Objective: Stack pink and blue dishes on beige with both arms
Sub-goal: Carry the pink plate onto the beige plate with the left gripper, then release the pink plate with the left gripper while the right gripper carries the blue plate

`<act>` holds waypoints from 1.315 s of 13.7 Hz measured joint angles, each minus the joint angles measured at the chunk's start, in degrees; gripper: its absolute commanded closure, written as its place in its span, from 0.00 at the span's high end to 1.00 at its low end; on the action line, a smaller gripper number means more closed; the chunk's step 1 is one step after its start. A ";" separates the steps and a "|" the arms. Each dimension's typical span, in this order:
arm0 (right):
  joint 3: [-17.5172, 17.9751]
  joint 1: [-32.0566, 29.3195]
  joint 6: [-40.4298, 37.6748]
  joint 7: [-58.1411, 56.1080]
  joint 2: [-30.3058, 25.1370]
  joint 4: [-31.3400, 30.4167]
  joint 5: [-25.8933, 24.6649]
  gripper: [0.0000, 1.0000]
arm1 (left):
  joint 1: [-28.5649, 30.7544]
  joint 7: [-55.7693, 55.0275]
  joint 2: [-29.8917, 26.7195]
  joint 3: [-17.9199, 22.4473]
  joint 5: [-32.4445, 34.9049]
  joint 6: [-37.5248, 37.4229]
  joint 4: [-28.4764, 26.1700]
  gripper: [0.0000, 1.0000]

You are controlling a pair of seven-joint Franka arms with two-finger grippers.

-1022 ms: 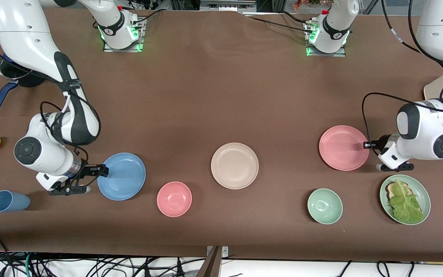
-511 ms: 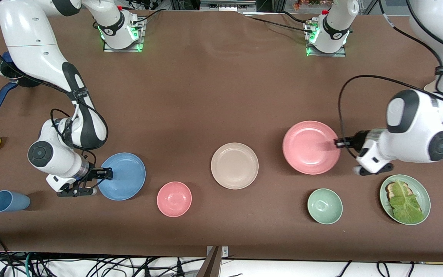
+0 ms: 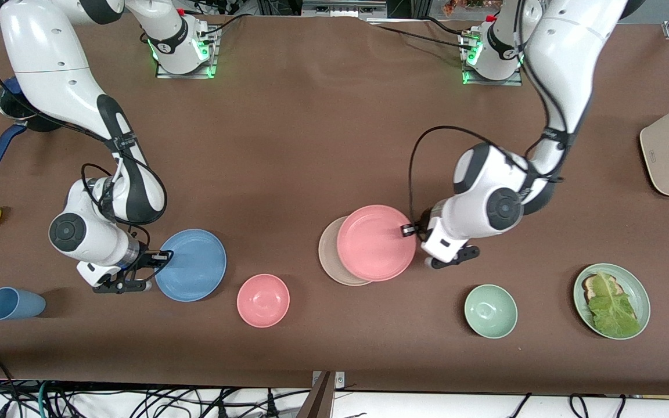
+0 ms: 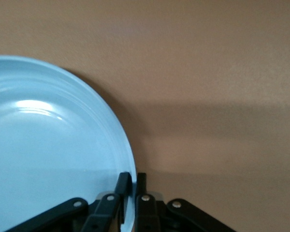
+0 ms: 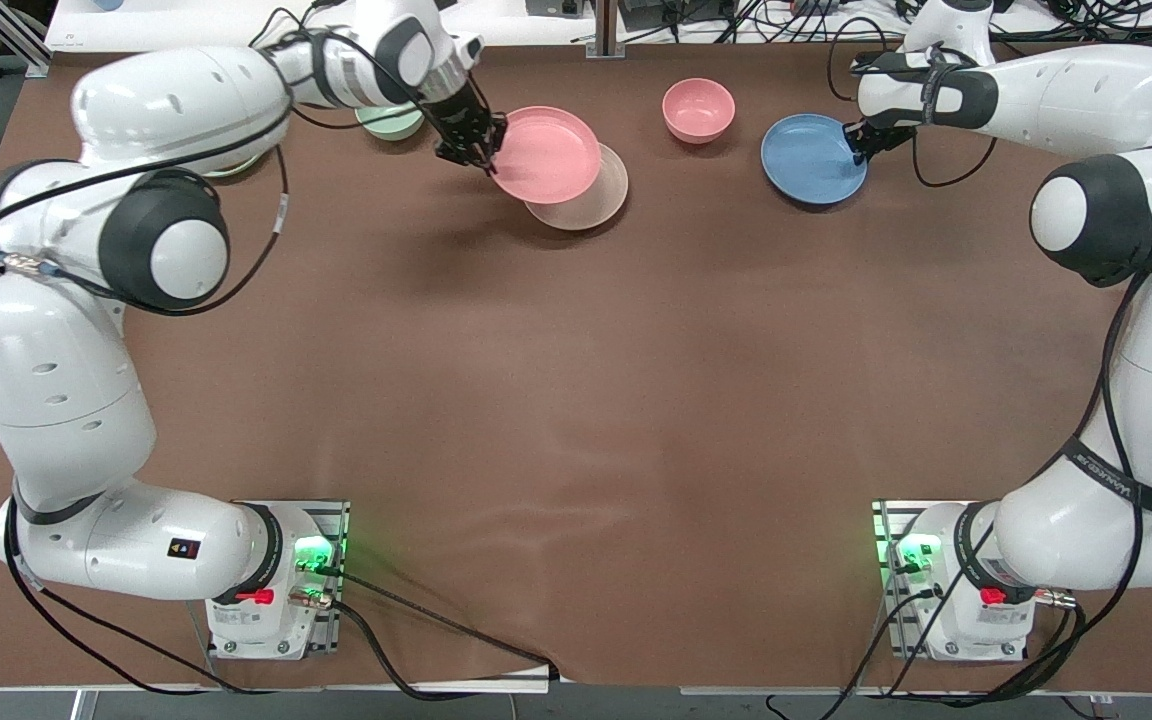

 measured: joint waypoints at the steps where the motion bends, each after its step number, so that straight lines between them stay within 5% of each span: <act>1: 0.02 0.00 -0.12 0.00 -0.21 0.00 0.01 0.00 | -1.40 -1.69 1.66 0.14 0.00 2.49 0.71 0.00; 2: 0.02 0.00 -0.12 -0.03 -0.17 -0.03 0.01 0.00 | -2.55 -2.84 3.13 0.39 0.00 4.03 1.36 0.00; 3: 0.02 0.00 -0.11 -0.05 -0.15 -0.03 0.00 0.00 | -3.15 -3.18 4.12 0.65 0.00 4.68 1.77 0.61; 4: 0.03 0.00 -0.21 -0.14 -0.21 0.02 0.00 0.00 | -3.26 -3.18 4.61 0.88 0.10 4.88 2.07 1.00; 12: 5.78 1.27 -16.15 1.52 -10.72 2.97 0.00 0.00 | 1.82 -2.44 -0.01 2.12 4.88 -6.56 4.99 1.00; 18: 7.52 14.39 -19.63 23.74 -10.94 6.19 0.01 0.00 | 14.43 14.21 -1.58 2.48 5.06 -18.02 4.98 1.00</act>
